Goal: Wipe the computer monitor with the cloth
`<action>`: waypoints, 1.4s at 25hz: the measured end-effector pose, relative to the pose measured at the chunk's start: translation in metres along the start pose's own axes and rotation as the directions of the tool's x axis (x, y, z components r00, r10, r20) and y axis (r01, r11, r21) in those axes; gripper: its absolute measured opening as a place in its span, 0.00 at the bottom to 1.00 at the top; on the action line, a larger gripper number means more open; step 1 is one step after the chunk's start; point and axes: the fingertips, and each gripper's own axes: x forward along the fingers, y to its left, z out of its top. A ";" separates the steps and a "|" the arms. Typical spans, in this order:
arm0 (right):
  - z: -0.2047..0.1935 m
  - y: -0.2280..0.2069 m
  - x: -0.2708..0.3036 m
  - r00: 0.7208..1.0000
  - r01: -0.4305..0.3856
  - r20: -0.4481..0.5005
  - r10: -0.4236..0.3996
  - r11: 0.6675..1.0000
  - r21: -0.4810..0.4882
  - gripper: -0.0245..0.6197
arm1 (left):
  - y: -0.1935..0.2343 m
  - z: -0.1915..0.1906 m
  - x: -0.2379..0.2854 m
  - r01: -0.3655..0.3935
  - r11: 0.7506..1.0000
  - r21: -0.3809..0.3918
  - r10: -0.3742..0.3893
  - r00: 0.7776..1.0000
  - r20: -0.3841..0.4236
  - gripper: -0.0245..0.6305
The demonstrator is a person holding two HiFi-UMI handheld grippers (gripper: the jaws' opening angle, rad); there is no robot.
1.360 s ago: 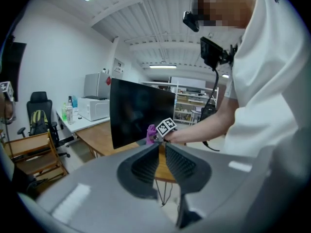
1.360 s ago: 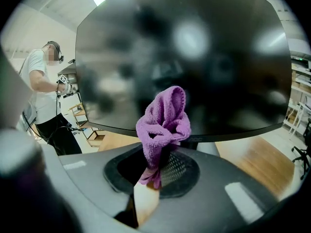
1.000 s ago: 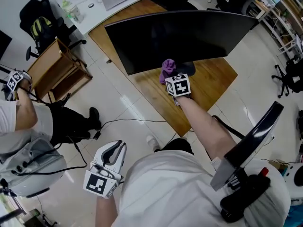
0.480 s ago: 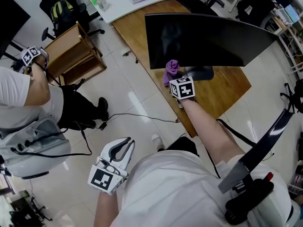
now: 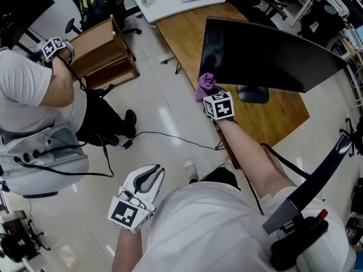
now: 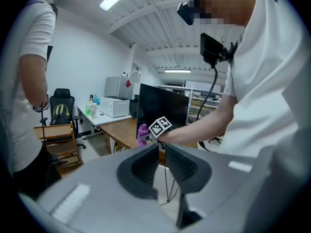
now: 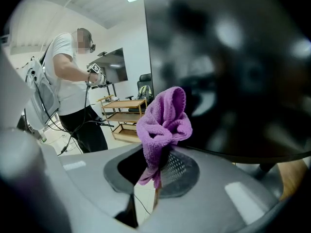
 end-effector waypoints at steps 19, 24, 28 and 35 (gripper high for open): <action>0.093 0.029 -0.049 0.989 -0.069 0.129 0.077 0.996 -0.062 0.12 | 0.001 0.007 0.013 0.039 0.999 0.019 -0.040 0.997 0.064 0.14; 0.146 0.036 -0.081 0.975 -0.079 0.199 0.096 0.993 -0.092 0.12 | 0.004 0.011 0.019 0.059 0.998 0.038 -0.062 0.994 0.089 0.14; 0.181 0.040 -0.103 0.965 -0.078 0.241 0.104 0.990 -0.116 0.12 | 0.002 0.016 0.022 0.077 0.996 0.044 -0.081 0.991 0.105 0.14; 0.230 0.044 -0.129 0.951 -0.077 0.288 0.112 0.989 -0.129 0.12 | 0.003 0.019 0.020 0.086 0.994 0.063 -0.093 0.988 0.124 0.14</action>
